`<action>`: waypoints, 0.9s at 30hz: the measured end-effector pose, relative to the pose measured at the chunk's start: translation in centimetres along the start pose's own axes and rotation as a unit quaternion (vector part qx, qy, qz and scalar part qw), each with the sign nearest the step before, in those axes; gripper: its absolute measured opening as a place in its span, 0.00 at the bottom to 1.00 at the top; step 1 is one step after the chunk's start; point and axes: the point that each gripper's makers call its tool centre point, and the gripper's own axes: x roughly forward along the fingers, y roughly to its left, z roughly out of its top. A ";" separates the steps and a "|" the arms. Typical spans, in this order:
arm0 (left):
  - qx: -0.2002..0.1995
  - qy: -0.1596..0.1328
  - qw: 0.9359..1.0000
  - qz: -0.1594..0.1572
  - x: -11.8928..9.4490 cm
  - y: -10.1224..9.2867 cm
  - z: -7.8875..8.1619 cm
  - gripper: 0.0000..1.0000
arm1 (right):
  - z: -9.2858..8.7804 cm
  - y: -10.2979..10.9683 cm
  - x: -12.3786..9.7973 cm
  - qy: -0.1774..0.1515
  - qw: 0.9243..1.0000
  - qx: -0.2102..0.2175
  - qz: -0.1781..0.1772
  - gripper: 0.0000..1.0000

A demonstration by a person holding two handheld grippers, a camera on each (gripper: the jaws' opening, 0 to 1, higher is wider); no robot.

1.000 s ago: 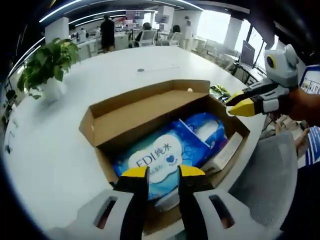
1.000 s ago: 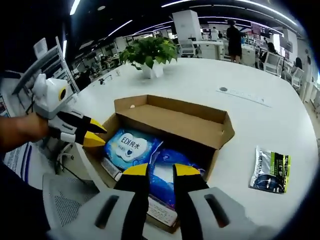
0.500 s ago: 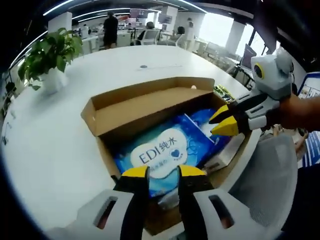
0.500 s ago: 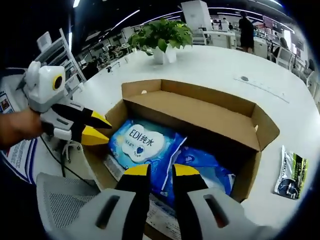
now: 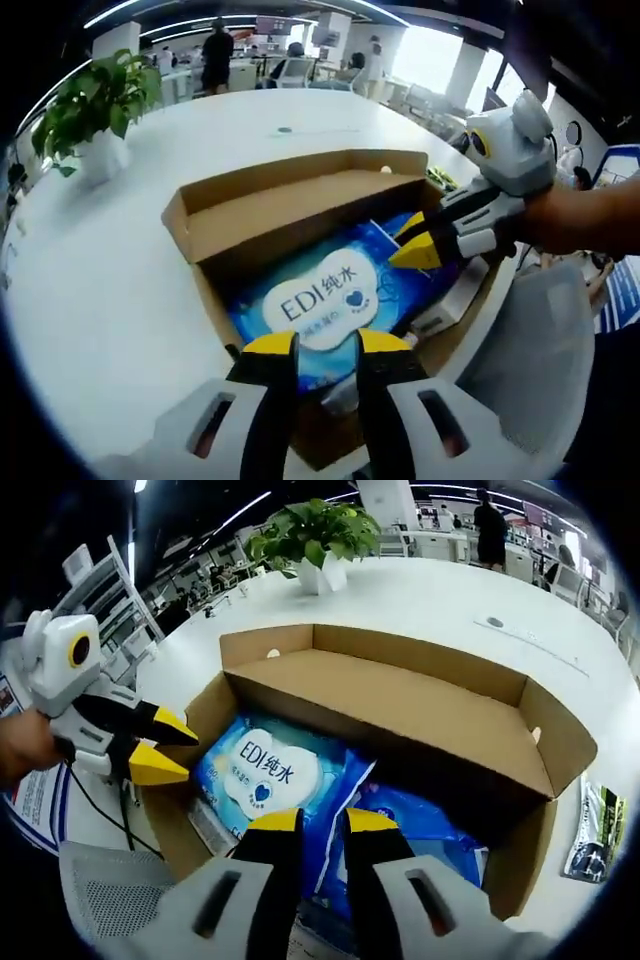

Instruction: Operate the shoe box by opening the lid, removing the specified soft item, and placing it in the target area until the item is outside and the box remains undamaged.

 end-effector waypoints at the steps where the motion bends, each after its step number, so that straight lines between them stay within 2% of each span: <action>1: 0.000 0.000 1.000 -0.001 0.1 0.1 0.0 0.20 | 0.0 0.1 0.1 0.002 1.000 0.001 0.002 0.11; 12: -0.002 0.007 1.000 -0.009 0.6 -0.2 -0.6 0.20 | -0.4 -0.2 1.4 0.021 1.000 0.009 0.002 0.03; 21: -0.003 0.008 1.000 -0.009 1.0 0.0 -0.2 0.19 | -0.3 0.0 0.8 0.025 1.000 0.014 0.003 0.00; 27: -0.003 0.006 1.000 -0.008 1.0 0.1 0.0 0.19 | -0.3 -0.7 -0.3 0.023 0.999 0.024 0.000 0.00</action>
